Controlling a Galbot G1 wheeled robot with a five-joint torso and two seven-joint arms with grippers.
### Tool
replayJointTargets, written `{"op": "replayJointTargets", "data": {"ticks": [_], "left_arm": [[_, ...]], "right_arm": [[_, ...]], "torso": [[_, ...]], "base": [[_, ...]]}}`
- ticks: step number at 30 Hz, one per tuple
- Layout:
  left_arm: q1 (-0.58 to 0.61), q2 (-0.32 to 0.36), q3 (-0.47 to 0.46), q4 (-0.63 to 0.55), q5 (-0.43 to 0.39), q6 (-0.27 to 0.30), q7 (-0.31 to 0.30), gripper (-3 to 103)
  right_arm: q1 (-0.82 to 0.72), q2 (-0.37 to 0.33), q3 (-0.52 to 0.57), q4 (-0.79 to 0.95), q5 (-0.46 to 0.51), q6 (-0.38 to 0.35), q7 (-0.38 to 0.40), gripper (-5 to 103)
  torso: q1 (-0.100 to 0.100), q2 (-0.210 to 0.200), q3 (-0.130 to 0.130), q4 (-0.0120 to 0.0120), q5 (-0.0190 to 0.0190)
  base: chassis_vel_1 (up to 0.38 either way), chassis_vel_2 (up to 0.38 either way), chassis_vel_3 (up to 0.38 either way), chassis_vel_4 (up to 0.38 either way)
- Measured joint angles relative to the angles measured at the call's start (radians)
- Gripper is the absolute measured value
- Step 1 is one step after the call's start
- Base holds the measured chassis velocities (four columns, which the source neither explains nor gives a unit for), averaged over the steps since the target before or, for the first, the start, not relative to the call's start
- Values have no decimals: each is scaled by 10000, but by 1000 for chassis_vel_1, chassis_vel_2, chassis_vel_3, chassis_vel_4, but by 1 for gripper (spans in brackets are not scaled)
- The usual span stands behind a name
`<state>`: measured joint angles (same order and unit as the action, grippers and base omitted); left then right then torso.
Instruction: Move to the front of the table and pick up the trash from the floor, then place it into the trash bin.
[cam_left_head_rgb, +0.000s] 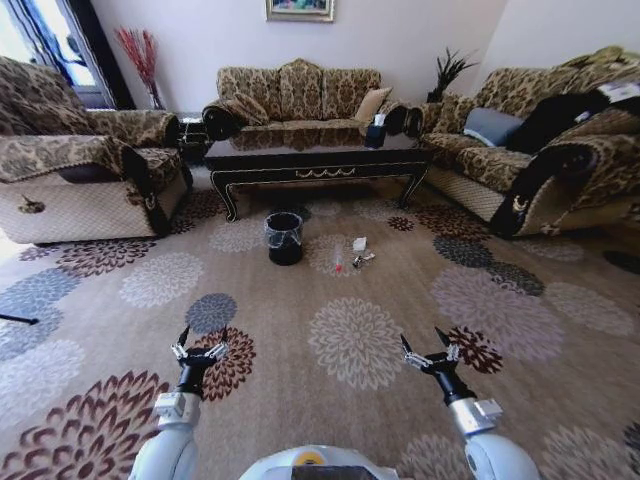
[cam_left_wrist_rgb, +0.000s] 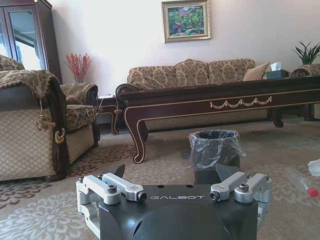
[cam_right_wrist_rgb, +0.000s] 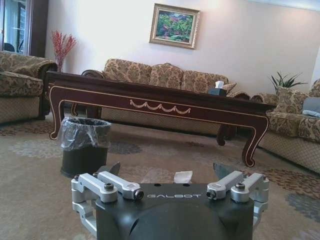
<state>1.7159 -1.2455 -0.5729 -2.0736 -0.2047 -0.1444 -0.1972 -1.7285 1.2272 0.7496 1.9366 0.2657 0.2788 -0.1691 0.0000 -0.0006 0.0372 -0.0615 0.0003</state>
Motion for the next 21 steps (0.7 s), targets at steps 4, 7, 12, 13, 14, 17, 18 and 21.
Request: {"op": "replayJointTargets", "data": {"ticks": [4, 7, 12, 13, 14, 17, 18, 21], "left_arm": [[0, -37, -1, 0, 154, -1, -251, 100], [-40, -77, -10, 0, 254, -4, -319, 100], [-25, -80, -15, -66, 148, 185, -272, 100], [-16, -80, -15, -86, 120, 240, -248, 100], [-14, -87, -14, -94, 100, 289, -244, 100], [-47, -101, -7, -46, 163, 216, -272, 100], [-60, -107, -5, -9, 218, 129, -300, 100], [-68, -124, -2, 51, 276, -58, -335, 100]], "right_arm": [[-5, 5, -20, -15, -11, 2, -2, 100], [6, -1, -23, -13, -11, 1, -4, 100], [-3, -16, -19, 2, -7, -7, -2, 100], [-7, -16, -18, 5, -6, -9, -2, 100], [-10, -13, -17, 7, -4, -13, 1, 100], [-14, -8, -17, 7, -5, -17, 4, 100], [-17, -6, -17, 7, -5, -20, 6, 100], [-16, -9, -17, 10, -5, -27, 10, 100]], "torso": [[0, 0, 1, -4, -4], [1, 0, 1, 2, -1], [0, 0, 2, -1, -1], [0, 0, 1, -1, -1], [0, 1, 1, -2, -2], [0, 1, 1, -4, -2], [0, 2, 2, -3, -2], [0, 1, 3, 1, -3]], "base": [[-232, 232, 233, -244], [-197, 245, 224, -219], [-195, 193, 210, -194], [-192, 178, 163, -214], [-197, 173, 163, -186], [-196, 198, 176, -193], [-192, 260, 213, -207], [-210, 234, 227, -198]]}}
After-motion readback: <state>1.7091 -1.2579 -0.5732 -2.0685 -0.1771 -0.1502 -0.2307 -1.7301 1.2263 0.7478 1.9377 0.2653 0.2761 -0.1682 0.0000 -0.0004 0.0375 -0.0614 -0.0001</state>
